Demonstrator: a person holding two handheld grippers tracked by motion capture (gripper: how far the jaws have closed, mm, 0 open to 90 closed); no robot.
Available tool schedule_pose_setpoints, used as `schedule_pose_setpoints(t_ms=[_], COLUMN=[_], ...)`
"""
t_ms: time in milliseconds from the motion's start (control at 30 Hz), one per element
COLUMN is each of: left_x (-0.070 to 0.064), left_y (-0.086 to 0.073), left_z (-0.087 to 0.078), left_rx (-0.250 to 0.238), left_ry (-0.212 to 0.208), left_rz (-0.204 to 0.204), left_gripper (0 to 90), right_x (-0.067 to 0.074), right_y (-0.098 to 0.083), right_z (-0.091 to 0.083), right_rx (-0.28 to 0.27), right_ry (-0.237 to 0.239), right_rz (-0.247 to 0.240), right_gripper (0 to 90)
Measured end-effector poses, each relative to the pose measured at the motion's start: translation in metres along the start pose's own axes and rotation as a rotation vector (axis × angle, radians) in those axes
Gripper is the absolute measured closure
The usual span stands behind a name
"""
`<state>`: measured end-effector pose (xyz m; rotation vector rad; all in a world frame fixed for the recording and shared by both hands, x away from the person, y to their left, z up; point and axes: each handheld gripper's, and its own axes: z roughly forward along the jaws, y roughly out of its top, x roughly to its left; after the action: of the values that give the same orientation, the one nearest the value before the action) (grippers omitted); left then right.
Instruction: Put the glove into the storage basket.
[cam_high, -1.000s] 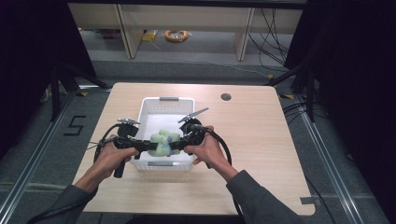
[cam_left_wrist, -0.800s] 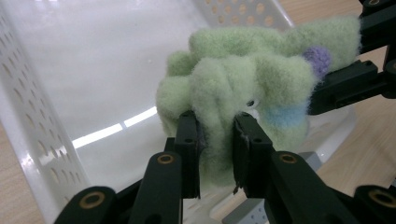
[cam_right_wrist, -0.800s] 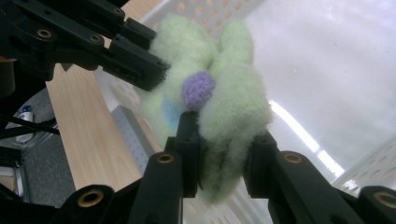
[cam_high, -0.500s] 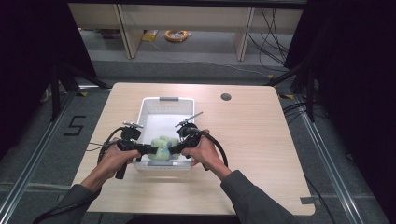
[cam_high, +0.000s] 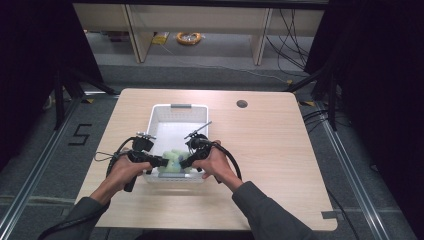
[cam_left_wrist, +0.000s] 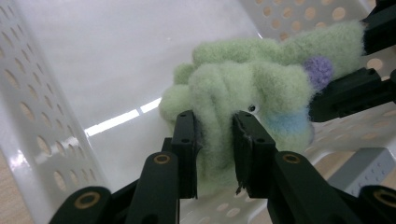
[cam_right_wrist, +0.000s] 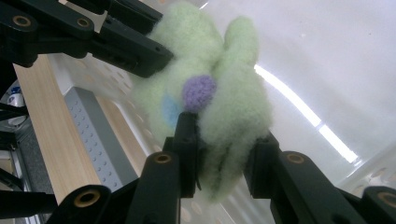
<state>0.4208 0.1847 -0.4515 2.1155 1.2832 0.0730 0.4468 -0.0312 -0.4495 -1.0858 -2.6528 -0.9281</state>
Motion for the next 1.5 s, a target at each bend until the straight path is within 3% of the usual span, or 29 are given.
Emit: schedule_pose_setpoints(t_ms=[200, 233, 367, 400, 433, 600, 633, 667, 767, 933, 1167, 1200, 1300, 1367, 1433, 1500], left_x=[-0.003, -0.003, -0.004, -0.006, -0.006, -0.009, -0.010, -0.009, -0.013, -0.020, -0.028, -0.031, -0.036, -0.040, -0.043, -0.046], left_y=[0.000, 0.001, 0.003, 0.004, 0.004, 0.007, 0.007, 0.008, 0.008, 0.008, 0.006, 0.006, 0.004, 0.003, 0.002, 0.002], left_z=[0.001, 0.001, 0.000, -0.001, -0.001, -0.005, -0.006, -0.007, -0.011, -0.017, -0.026, -0.026, -0.029, -0.030, -0.032, -0.033], left_rx=[0.008, 0.006, 0.000, -0.007, -0.006, -0.027, -0.043, -0.050, -0.055, -0.080, -0.113, -0.135, -0.136, -0.139, -0.141, -0.144], left_ry=[0.030, 0.027, 0.041, 0.047, 0.047, 0.069, 0.070, 0.075, 0.077, 0.091, 0.067, 0.070, 0.061, 0.071, 0.067, 0.051], left_rz=[0.016, 0.017, 0.031, 0.034, 0.039, 0.046, 0.036, 0.059, 0.033, 0.043, 0.030, 0.018, 0.035, 0.054, 0.057, 0.055], left_gripper=[69.2, 68.2, 64.7, 63.8, 62.8, 58.0, 57.1, 55.5, 49.0, 43.3, 36.1, 35.7, 34.1, 32.3, 31.0, 30.2], right_x=[0.000, 0.000, 0.001, 0.002, 0.001, 0.002, 0.002, 0.002, 0.004, 0.001, 0.003, 0.004, 0.004, 0.006, 0.004, 0.005], right_y=[0.001, 0.001, 0.002, 0.002, 0.002, 0.003, 0.003, 0.003, 0.004, 0.003, -0.001, -0.001, -0.004, -0.006, -0.008, -0.011], right_z=[0.000, 0.000, -0.001, -0.003, -0.003, -0.010, -0.012, -0.014, -0.021, -0.027, -0.040, -0.042, -0.048, -0.053, -0.056, -0.061], right_rx=[0.014, 0.026, 0.032, 0.054, 0.030, 0.010, 0.014, 0.001, -0.016, -0.043, -0.082, -0.086, -0.114, -0.108, -0.134, -0.143], right_ry=[0.003, 0.024, 0.014, 0.032, 0.014, -0.051, -0.045, -0.038, -0.043, -0.046, -0.011, -0.024, -0.022, -0.022, -0.004, -0.016], right_rz=[0.013, 0.021, 0.022, 0.047, 0.023, 0.028, 0.033, 0.029, 0.028, 0.016, -0.011, -0.003, -0.026, 0.000, -0.042, -0.046], right_gripper=[65.8, 63.5, 50.9, 47.9, 45.1, 35.6, 35.1, 35.1, 35.0, 35.2, 35.3, 35.3, 34.8, 34.5, 34.2, 34.1])
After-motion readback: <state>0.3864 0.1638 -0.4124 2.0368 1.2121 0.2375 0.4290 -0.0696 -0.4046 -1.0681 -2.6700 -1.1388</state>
